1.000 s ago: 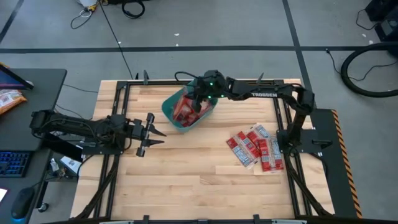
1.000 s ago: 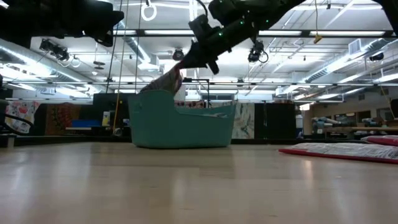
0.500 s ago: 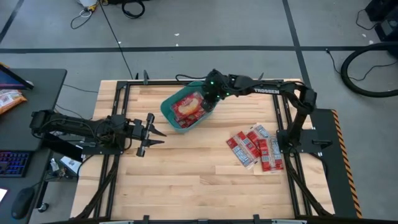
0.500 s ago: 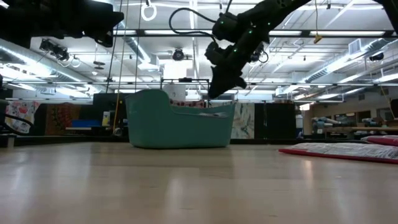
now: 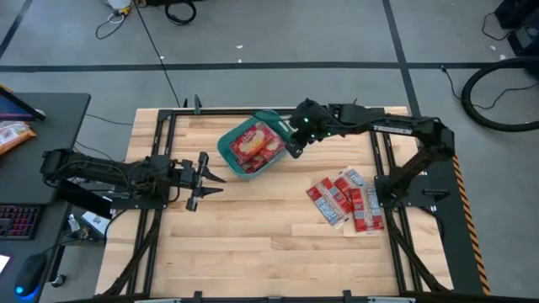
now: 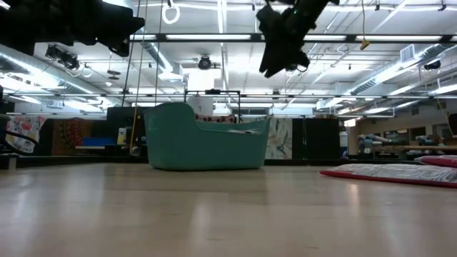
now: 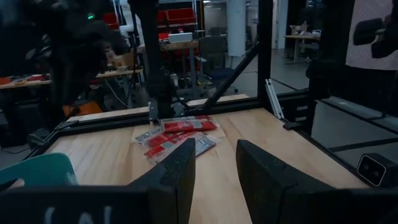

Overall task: Sort popcorn bags into baskets
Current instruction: Put the red popcorn bag into the green container

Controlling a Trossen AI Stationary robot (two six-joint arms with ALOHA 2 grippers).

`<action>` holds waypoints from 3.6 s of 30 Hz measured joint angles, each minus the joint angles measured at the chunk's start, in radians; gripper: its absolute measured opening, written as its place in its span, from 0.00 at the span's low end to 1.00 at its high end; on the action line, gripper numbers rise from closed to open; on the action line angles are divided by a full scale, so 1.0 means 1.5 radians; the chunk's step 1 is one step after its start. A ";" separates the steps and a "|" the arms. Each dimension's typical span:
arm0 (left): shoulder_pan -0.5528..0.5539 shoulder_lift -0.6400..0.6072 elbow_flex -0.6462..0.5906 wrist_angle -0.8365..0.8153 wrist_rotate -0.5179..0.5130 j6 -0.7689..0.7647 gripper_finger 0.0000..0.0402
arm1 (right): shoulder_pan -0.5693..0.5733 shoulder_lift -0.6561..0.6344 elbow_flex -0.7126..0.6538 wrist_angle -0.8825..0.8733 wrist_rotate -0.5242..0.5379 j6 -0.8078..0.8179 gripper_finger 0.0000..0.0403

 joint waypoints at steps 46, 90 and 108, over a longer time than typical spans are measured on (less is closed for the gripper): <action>0.001 0.000 0.001 -0.057 -0.035 -0.006 0.30 | 0.265 -0.010 -0.449 -0.222 -0.025 0.536 0.30; 0.000 0.000 0.000 -0.053 -0.040 0.006 0.30 | 0.346 0.072 -0.206 0.232 0.120 0.254 0.28; 0.000 0.000 0.000 -0.056 -0.040 0.006 0.30 | 0.316 0.131 -0.100 -0.084 0.143 0.277 0.37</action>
